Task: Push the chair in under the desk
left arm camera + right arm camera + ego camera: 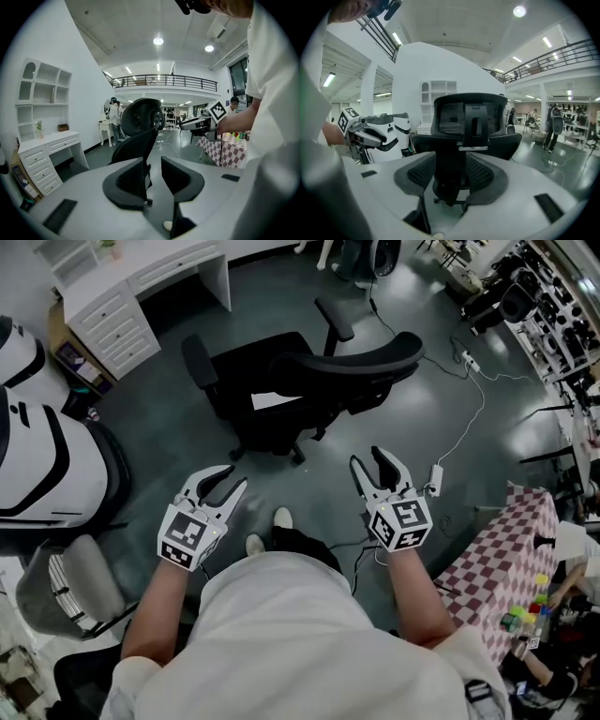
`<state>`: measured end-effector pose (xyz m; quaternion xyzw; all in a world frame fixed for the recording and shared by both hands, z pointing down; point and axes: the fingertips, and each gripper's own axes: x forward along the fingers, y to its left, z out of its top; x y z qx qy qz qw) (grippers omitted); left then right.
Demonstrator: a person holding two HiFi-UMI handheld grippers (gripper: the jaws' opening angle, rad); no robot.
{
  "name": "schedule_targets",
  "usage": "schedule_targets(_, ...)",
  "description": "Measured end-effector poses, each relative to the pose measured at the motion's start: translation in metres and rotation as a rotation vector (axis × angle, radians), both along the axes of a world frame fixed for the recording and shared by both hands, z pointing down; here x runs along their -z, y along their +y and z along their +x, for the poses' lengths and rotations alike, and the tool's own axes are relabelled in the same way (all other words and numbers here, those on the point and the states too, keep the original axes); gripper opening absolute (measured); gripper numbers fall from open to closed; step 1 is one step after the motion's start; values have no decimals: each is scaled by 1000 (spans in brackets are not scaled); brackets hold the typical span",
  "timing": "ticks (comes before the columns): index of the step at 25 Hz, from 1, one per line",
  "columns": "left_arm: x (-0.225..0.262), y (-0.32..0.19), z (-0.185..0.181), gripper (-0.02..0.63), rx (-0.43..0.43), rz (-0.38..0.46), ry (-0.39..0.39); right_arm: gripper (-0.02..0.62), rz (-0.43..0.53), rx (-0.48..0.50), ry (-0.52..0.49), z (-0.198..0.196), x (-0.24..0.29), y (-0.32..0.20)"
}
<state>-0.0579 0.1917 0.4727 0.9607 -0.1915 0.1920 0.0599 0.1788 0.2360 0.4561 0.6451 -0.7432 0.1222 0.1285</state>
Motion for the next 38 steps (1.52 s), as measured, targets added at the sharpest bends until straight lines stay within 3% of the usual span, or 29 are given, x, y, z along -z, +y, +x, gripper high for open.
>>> schedule_targets(10, -2, -71, 38, 195, 15, 38, -67, 294, 27, -18, -36, 45, 17, -66)
schedule_targets(17, -13, -99, 62, 247, -20, 84, -147, 305, 43, 17, -41, 58, 19, -94)
schedule_targets(27, -41, -112, 84, 228, -113, 116, -263, 305, 62, 86, -60, 50, 17, -111)
schedule_targets(38, -43, -111, 96, 218, -130, 135, -246, 305, 78, 162, -68, 58, 20, -120)
